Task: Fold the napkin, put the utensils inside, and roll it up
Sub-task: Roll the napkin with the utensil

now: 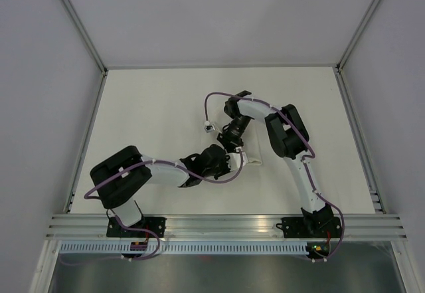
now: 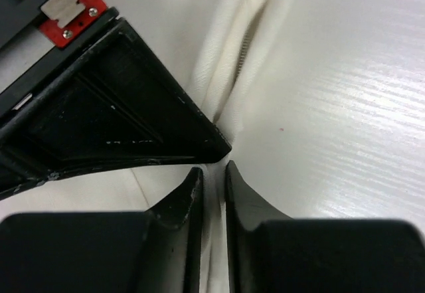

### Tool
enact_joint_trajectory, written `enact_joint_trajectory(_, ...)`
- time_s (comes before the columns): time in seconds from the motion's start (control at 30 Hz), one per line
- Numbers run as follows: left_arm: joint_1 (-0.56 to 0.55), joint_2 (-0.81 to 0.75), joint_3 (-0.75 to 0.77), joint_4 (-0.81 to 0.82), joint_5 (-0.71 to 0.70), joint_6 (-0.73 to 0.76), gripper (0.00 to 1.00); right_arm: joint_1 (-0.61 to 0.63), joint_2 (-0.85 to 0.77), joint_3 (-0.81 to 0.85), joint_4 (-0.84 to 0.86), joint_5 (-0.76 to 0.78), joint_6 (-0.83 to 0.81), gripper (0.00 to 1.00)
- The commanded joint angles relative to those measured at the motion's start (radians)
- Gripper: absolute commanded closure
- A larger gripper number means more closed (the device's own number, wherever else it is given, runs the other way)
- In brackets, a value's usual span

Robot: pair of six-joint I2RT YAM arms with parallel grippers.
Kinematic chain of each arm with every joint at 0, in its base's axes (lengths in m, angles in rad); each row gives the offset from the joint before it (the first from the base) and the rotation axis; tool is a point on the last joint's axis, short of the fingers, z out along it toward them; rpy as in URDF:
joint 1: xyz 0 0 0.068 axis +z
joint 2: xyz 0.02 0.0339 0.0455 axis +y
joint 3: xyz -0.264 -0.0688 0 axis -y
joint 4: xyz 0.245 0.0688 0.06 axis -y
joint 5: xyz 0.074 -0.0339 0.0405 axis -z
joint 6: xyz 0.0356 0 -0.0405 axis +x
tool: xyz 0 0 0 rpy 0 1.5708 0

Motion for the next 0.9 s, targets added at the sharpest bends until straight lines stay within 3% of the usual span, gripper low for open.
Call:
enact_joint_trajectory(0.0, -0.001, 0.045, 0.059, -0.105, 0.035, 0.031, 0.85, -0.012, 0.064, -0.009, 0.112, 0.172, -0.077, 0.86)
enact_joint_trajectory(0.1, 0.000, 0.074, 0.096, -0.174, 0.055, 0.027, 0.98, -0.015, 0.043, -0.017, 0.122, 0.167, -0.065, 0.79)
enact_joint_trajectory(0.43, 0.071, 0.098, 0.145, -0.248, 0.258, -0.019, 0.98, -0.062, -0.116, -0.070, 0.132, 0.089, -0.062, 0.52)
enact_joint_trajectory(0.67, 0.086, 0.103, 0.155, -0.271, 0.284, -0.032, 0.98, -0.112, -0.201, -0.086, 0.113, 0.037, -0.068, 0.47)
enact_joint_trajectory(0.87, 0.132, 0.112, 0.212, -0.348, 0.391, -0.056, 0.98, -0.174, -0.291, -0.119, 0.174, 0.006, -0.028, 0.47)
